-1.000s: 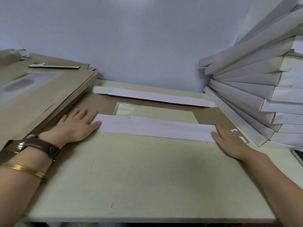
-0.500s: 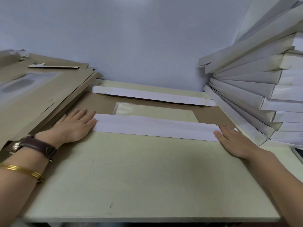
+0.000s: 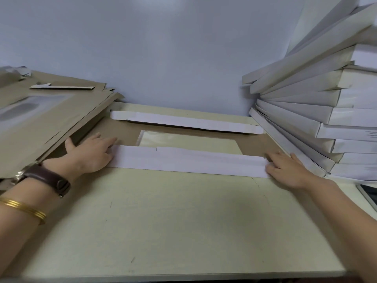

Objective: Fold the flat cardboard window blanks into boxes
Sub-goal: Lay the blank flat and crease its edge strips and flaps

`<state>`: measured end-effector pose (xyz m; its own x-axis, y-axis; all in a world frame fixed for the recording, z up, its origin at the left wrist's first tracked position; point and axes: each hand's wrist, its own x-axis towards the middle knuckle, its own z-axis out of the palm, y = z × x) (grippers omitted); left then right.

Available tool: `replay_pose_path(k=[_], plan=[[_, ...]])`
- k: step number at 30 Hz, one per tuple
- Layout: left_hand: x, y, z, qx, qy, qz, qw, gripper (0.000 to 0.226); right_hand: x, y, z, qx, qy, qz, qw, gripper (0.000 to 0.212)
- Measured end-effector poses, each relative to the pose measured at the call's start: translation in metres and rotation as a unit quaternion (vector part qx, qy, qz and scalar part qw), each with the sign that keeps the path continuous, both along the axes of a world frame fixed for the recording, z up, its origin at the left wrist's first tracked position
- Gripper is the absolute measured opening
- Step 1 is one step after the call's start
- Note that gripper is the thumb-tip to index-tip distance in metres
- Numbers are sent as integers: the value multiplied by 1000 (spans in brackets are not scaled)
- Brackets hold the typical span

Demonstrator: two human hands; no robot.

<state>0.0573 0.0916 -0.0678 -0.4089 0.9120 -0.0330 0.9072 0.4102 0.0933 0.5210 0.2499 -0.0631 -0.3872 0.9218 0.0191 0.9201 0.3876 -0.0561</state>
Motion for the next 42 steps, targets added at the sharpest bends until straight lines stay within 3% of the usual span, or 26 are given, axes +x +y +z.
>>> replay_pose_path(k=[2,4,9,12,15,20,26,32,36,39,42], plan=[[3,0,8,-11,-19,8,1000,59,-9,1,2,-12,30,6,999,3],[5,-1,14,-20,-38,-5,999,62,-16,-1,6,-45,87,-10,995,9],[14,-6,27,-5,-102,-52,993,83,-25,-9,15,-92,134,-50,986,73],[17,-8,33,29,-133,-65,988,98,-22,-11,18,-93,160,-53,981,85],[17,-7,32,68,-122,-87,986,87,-16,-10,19,-66,173,-38,982,96],[16,-6,29,111,-94,-113,983,49,-10,-9,19,44,141,-19,989,46],[20,-2,20,219,-1,-112,969,43,-17,-12,17,171,95,-18,980,37],[26,-8,12,258,49,-110,959,35,-22,-20,10,217,62,-24,974,24],[30,-21,16,208,81,-97,970,25,-20,-37,7,207,49,-19,977,21],[38,-28,26,133,50,-101,985,19,-26,-55,5,158,58,-17,986,11],[54,-27,34,31,40,-147,988,43,-43,-71,4,96,52,40,993,36]])
